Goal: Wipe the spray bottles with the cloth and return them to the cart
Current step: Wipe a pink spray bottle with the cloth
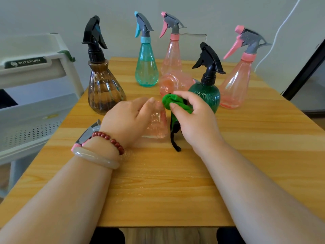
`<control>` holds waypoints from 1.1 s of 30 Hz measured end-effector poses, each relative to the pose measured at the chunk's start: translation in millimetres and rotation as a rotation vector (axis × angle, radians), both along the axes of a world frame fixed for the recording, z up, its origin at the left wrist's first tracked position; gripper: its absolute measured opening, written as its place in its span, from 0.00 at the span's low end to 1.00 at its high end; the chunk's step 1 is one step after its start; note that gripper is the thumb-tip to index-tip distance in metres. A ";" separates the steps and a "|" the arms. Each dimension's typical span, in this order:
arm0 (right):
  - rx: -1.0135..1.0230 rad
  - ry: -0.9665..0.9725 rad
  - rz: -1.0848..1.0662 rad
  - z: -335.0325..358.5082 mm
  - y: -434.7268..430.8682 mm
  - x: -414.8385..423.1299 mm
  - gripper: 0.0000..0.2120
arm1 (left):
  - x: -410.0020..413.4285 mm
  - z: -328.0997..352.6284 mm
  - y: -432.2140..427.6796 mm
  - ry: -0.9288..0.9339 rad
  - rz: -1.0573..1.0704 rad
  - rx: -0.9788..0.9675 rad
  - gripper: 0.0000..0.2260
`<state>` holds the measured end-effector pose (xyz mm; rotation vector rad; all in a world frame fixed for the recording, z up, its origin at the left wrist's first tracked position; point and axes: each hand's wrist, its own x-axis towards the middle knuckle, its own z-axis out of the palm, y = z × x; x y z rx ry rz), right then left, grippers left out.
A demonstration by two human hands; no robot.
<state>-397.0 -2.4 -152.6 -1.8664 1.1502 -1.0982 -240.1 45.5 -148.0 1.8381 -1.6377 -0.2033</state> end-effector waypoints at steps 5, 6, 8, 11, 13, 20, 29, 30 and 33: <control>0.075 -0.023 0.016 -1.4 0.5 1.8 0.06 | -0.7 -0.6 -3.3 -0.015 0.030 0.020 0.20; 0.091 -0.043 0.016 -1.7 0.8 1.3 0.04 | -0.8 -1.0 -3.6 -0.018 0.029 0.020 0.19; 0.126 -0.110 0.015 -1.4 1.4 1.5 0.02 | -1.2 -1.7 -3.2 -0.043 0.003 0.008 0.17; 0.159 -0.212 -0.033 -1.6 -1.0 6.3 0.02 | -3.0 -2.8 -3.5 -0.073 -0.047 0.003 0.19; 0.139 -0.248 -0.031 -1.7 -1.5 8.4 0.04 | -5.5 -2.4 -4.1 -0.073 -0.045 -0.007 0.19; 0.090 -0.154 -0.063 -7.3 -3.5 9.5 0.01 | -6.3 -2.9 -3.7 -0.041 -0.061 -0.028 0.18; 0.020 -0.123 -0.104 -9.8 -6.0 11.5 0.03 | -4.9 -3.4 -3.4 -0.031 -0.085 -0.041 0.17; 0.029 -0.074 -0.115 -10.9 -8.4 12.6 0.03 | -4.3 -3.9 -3.2 -0.022 -0.088 -0.049 0.17; -0.059 -0.103 -0.109 -10.8 -2.4 11.7 0.02 | -4.9 -4.6 -2.9 -0.011 -0.079 -0.060 0.17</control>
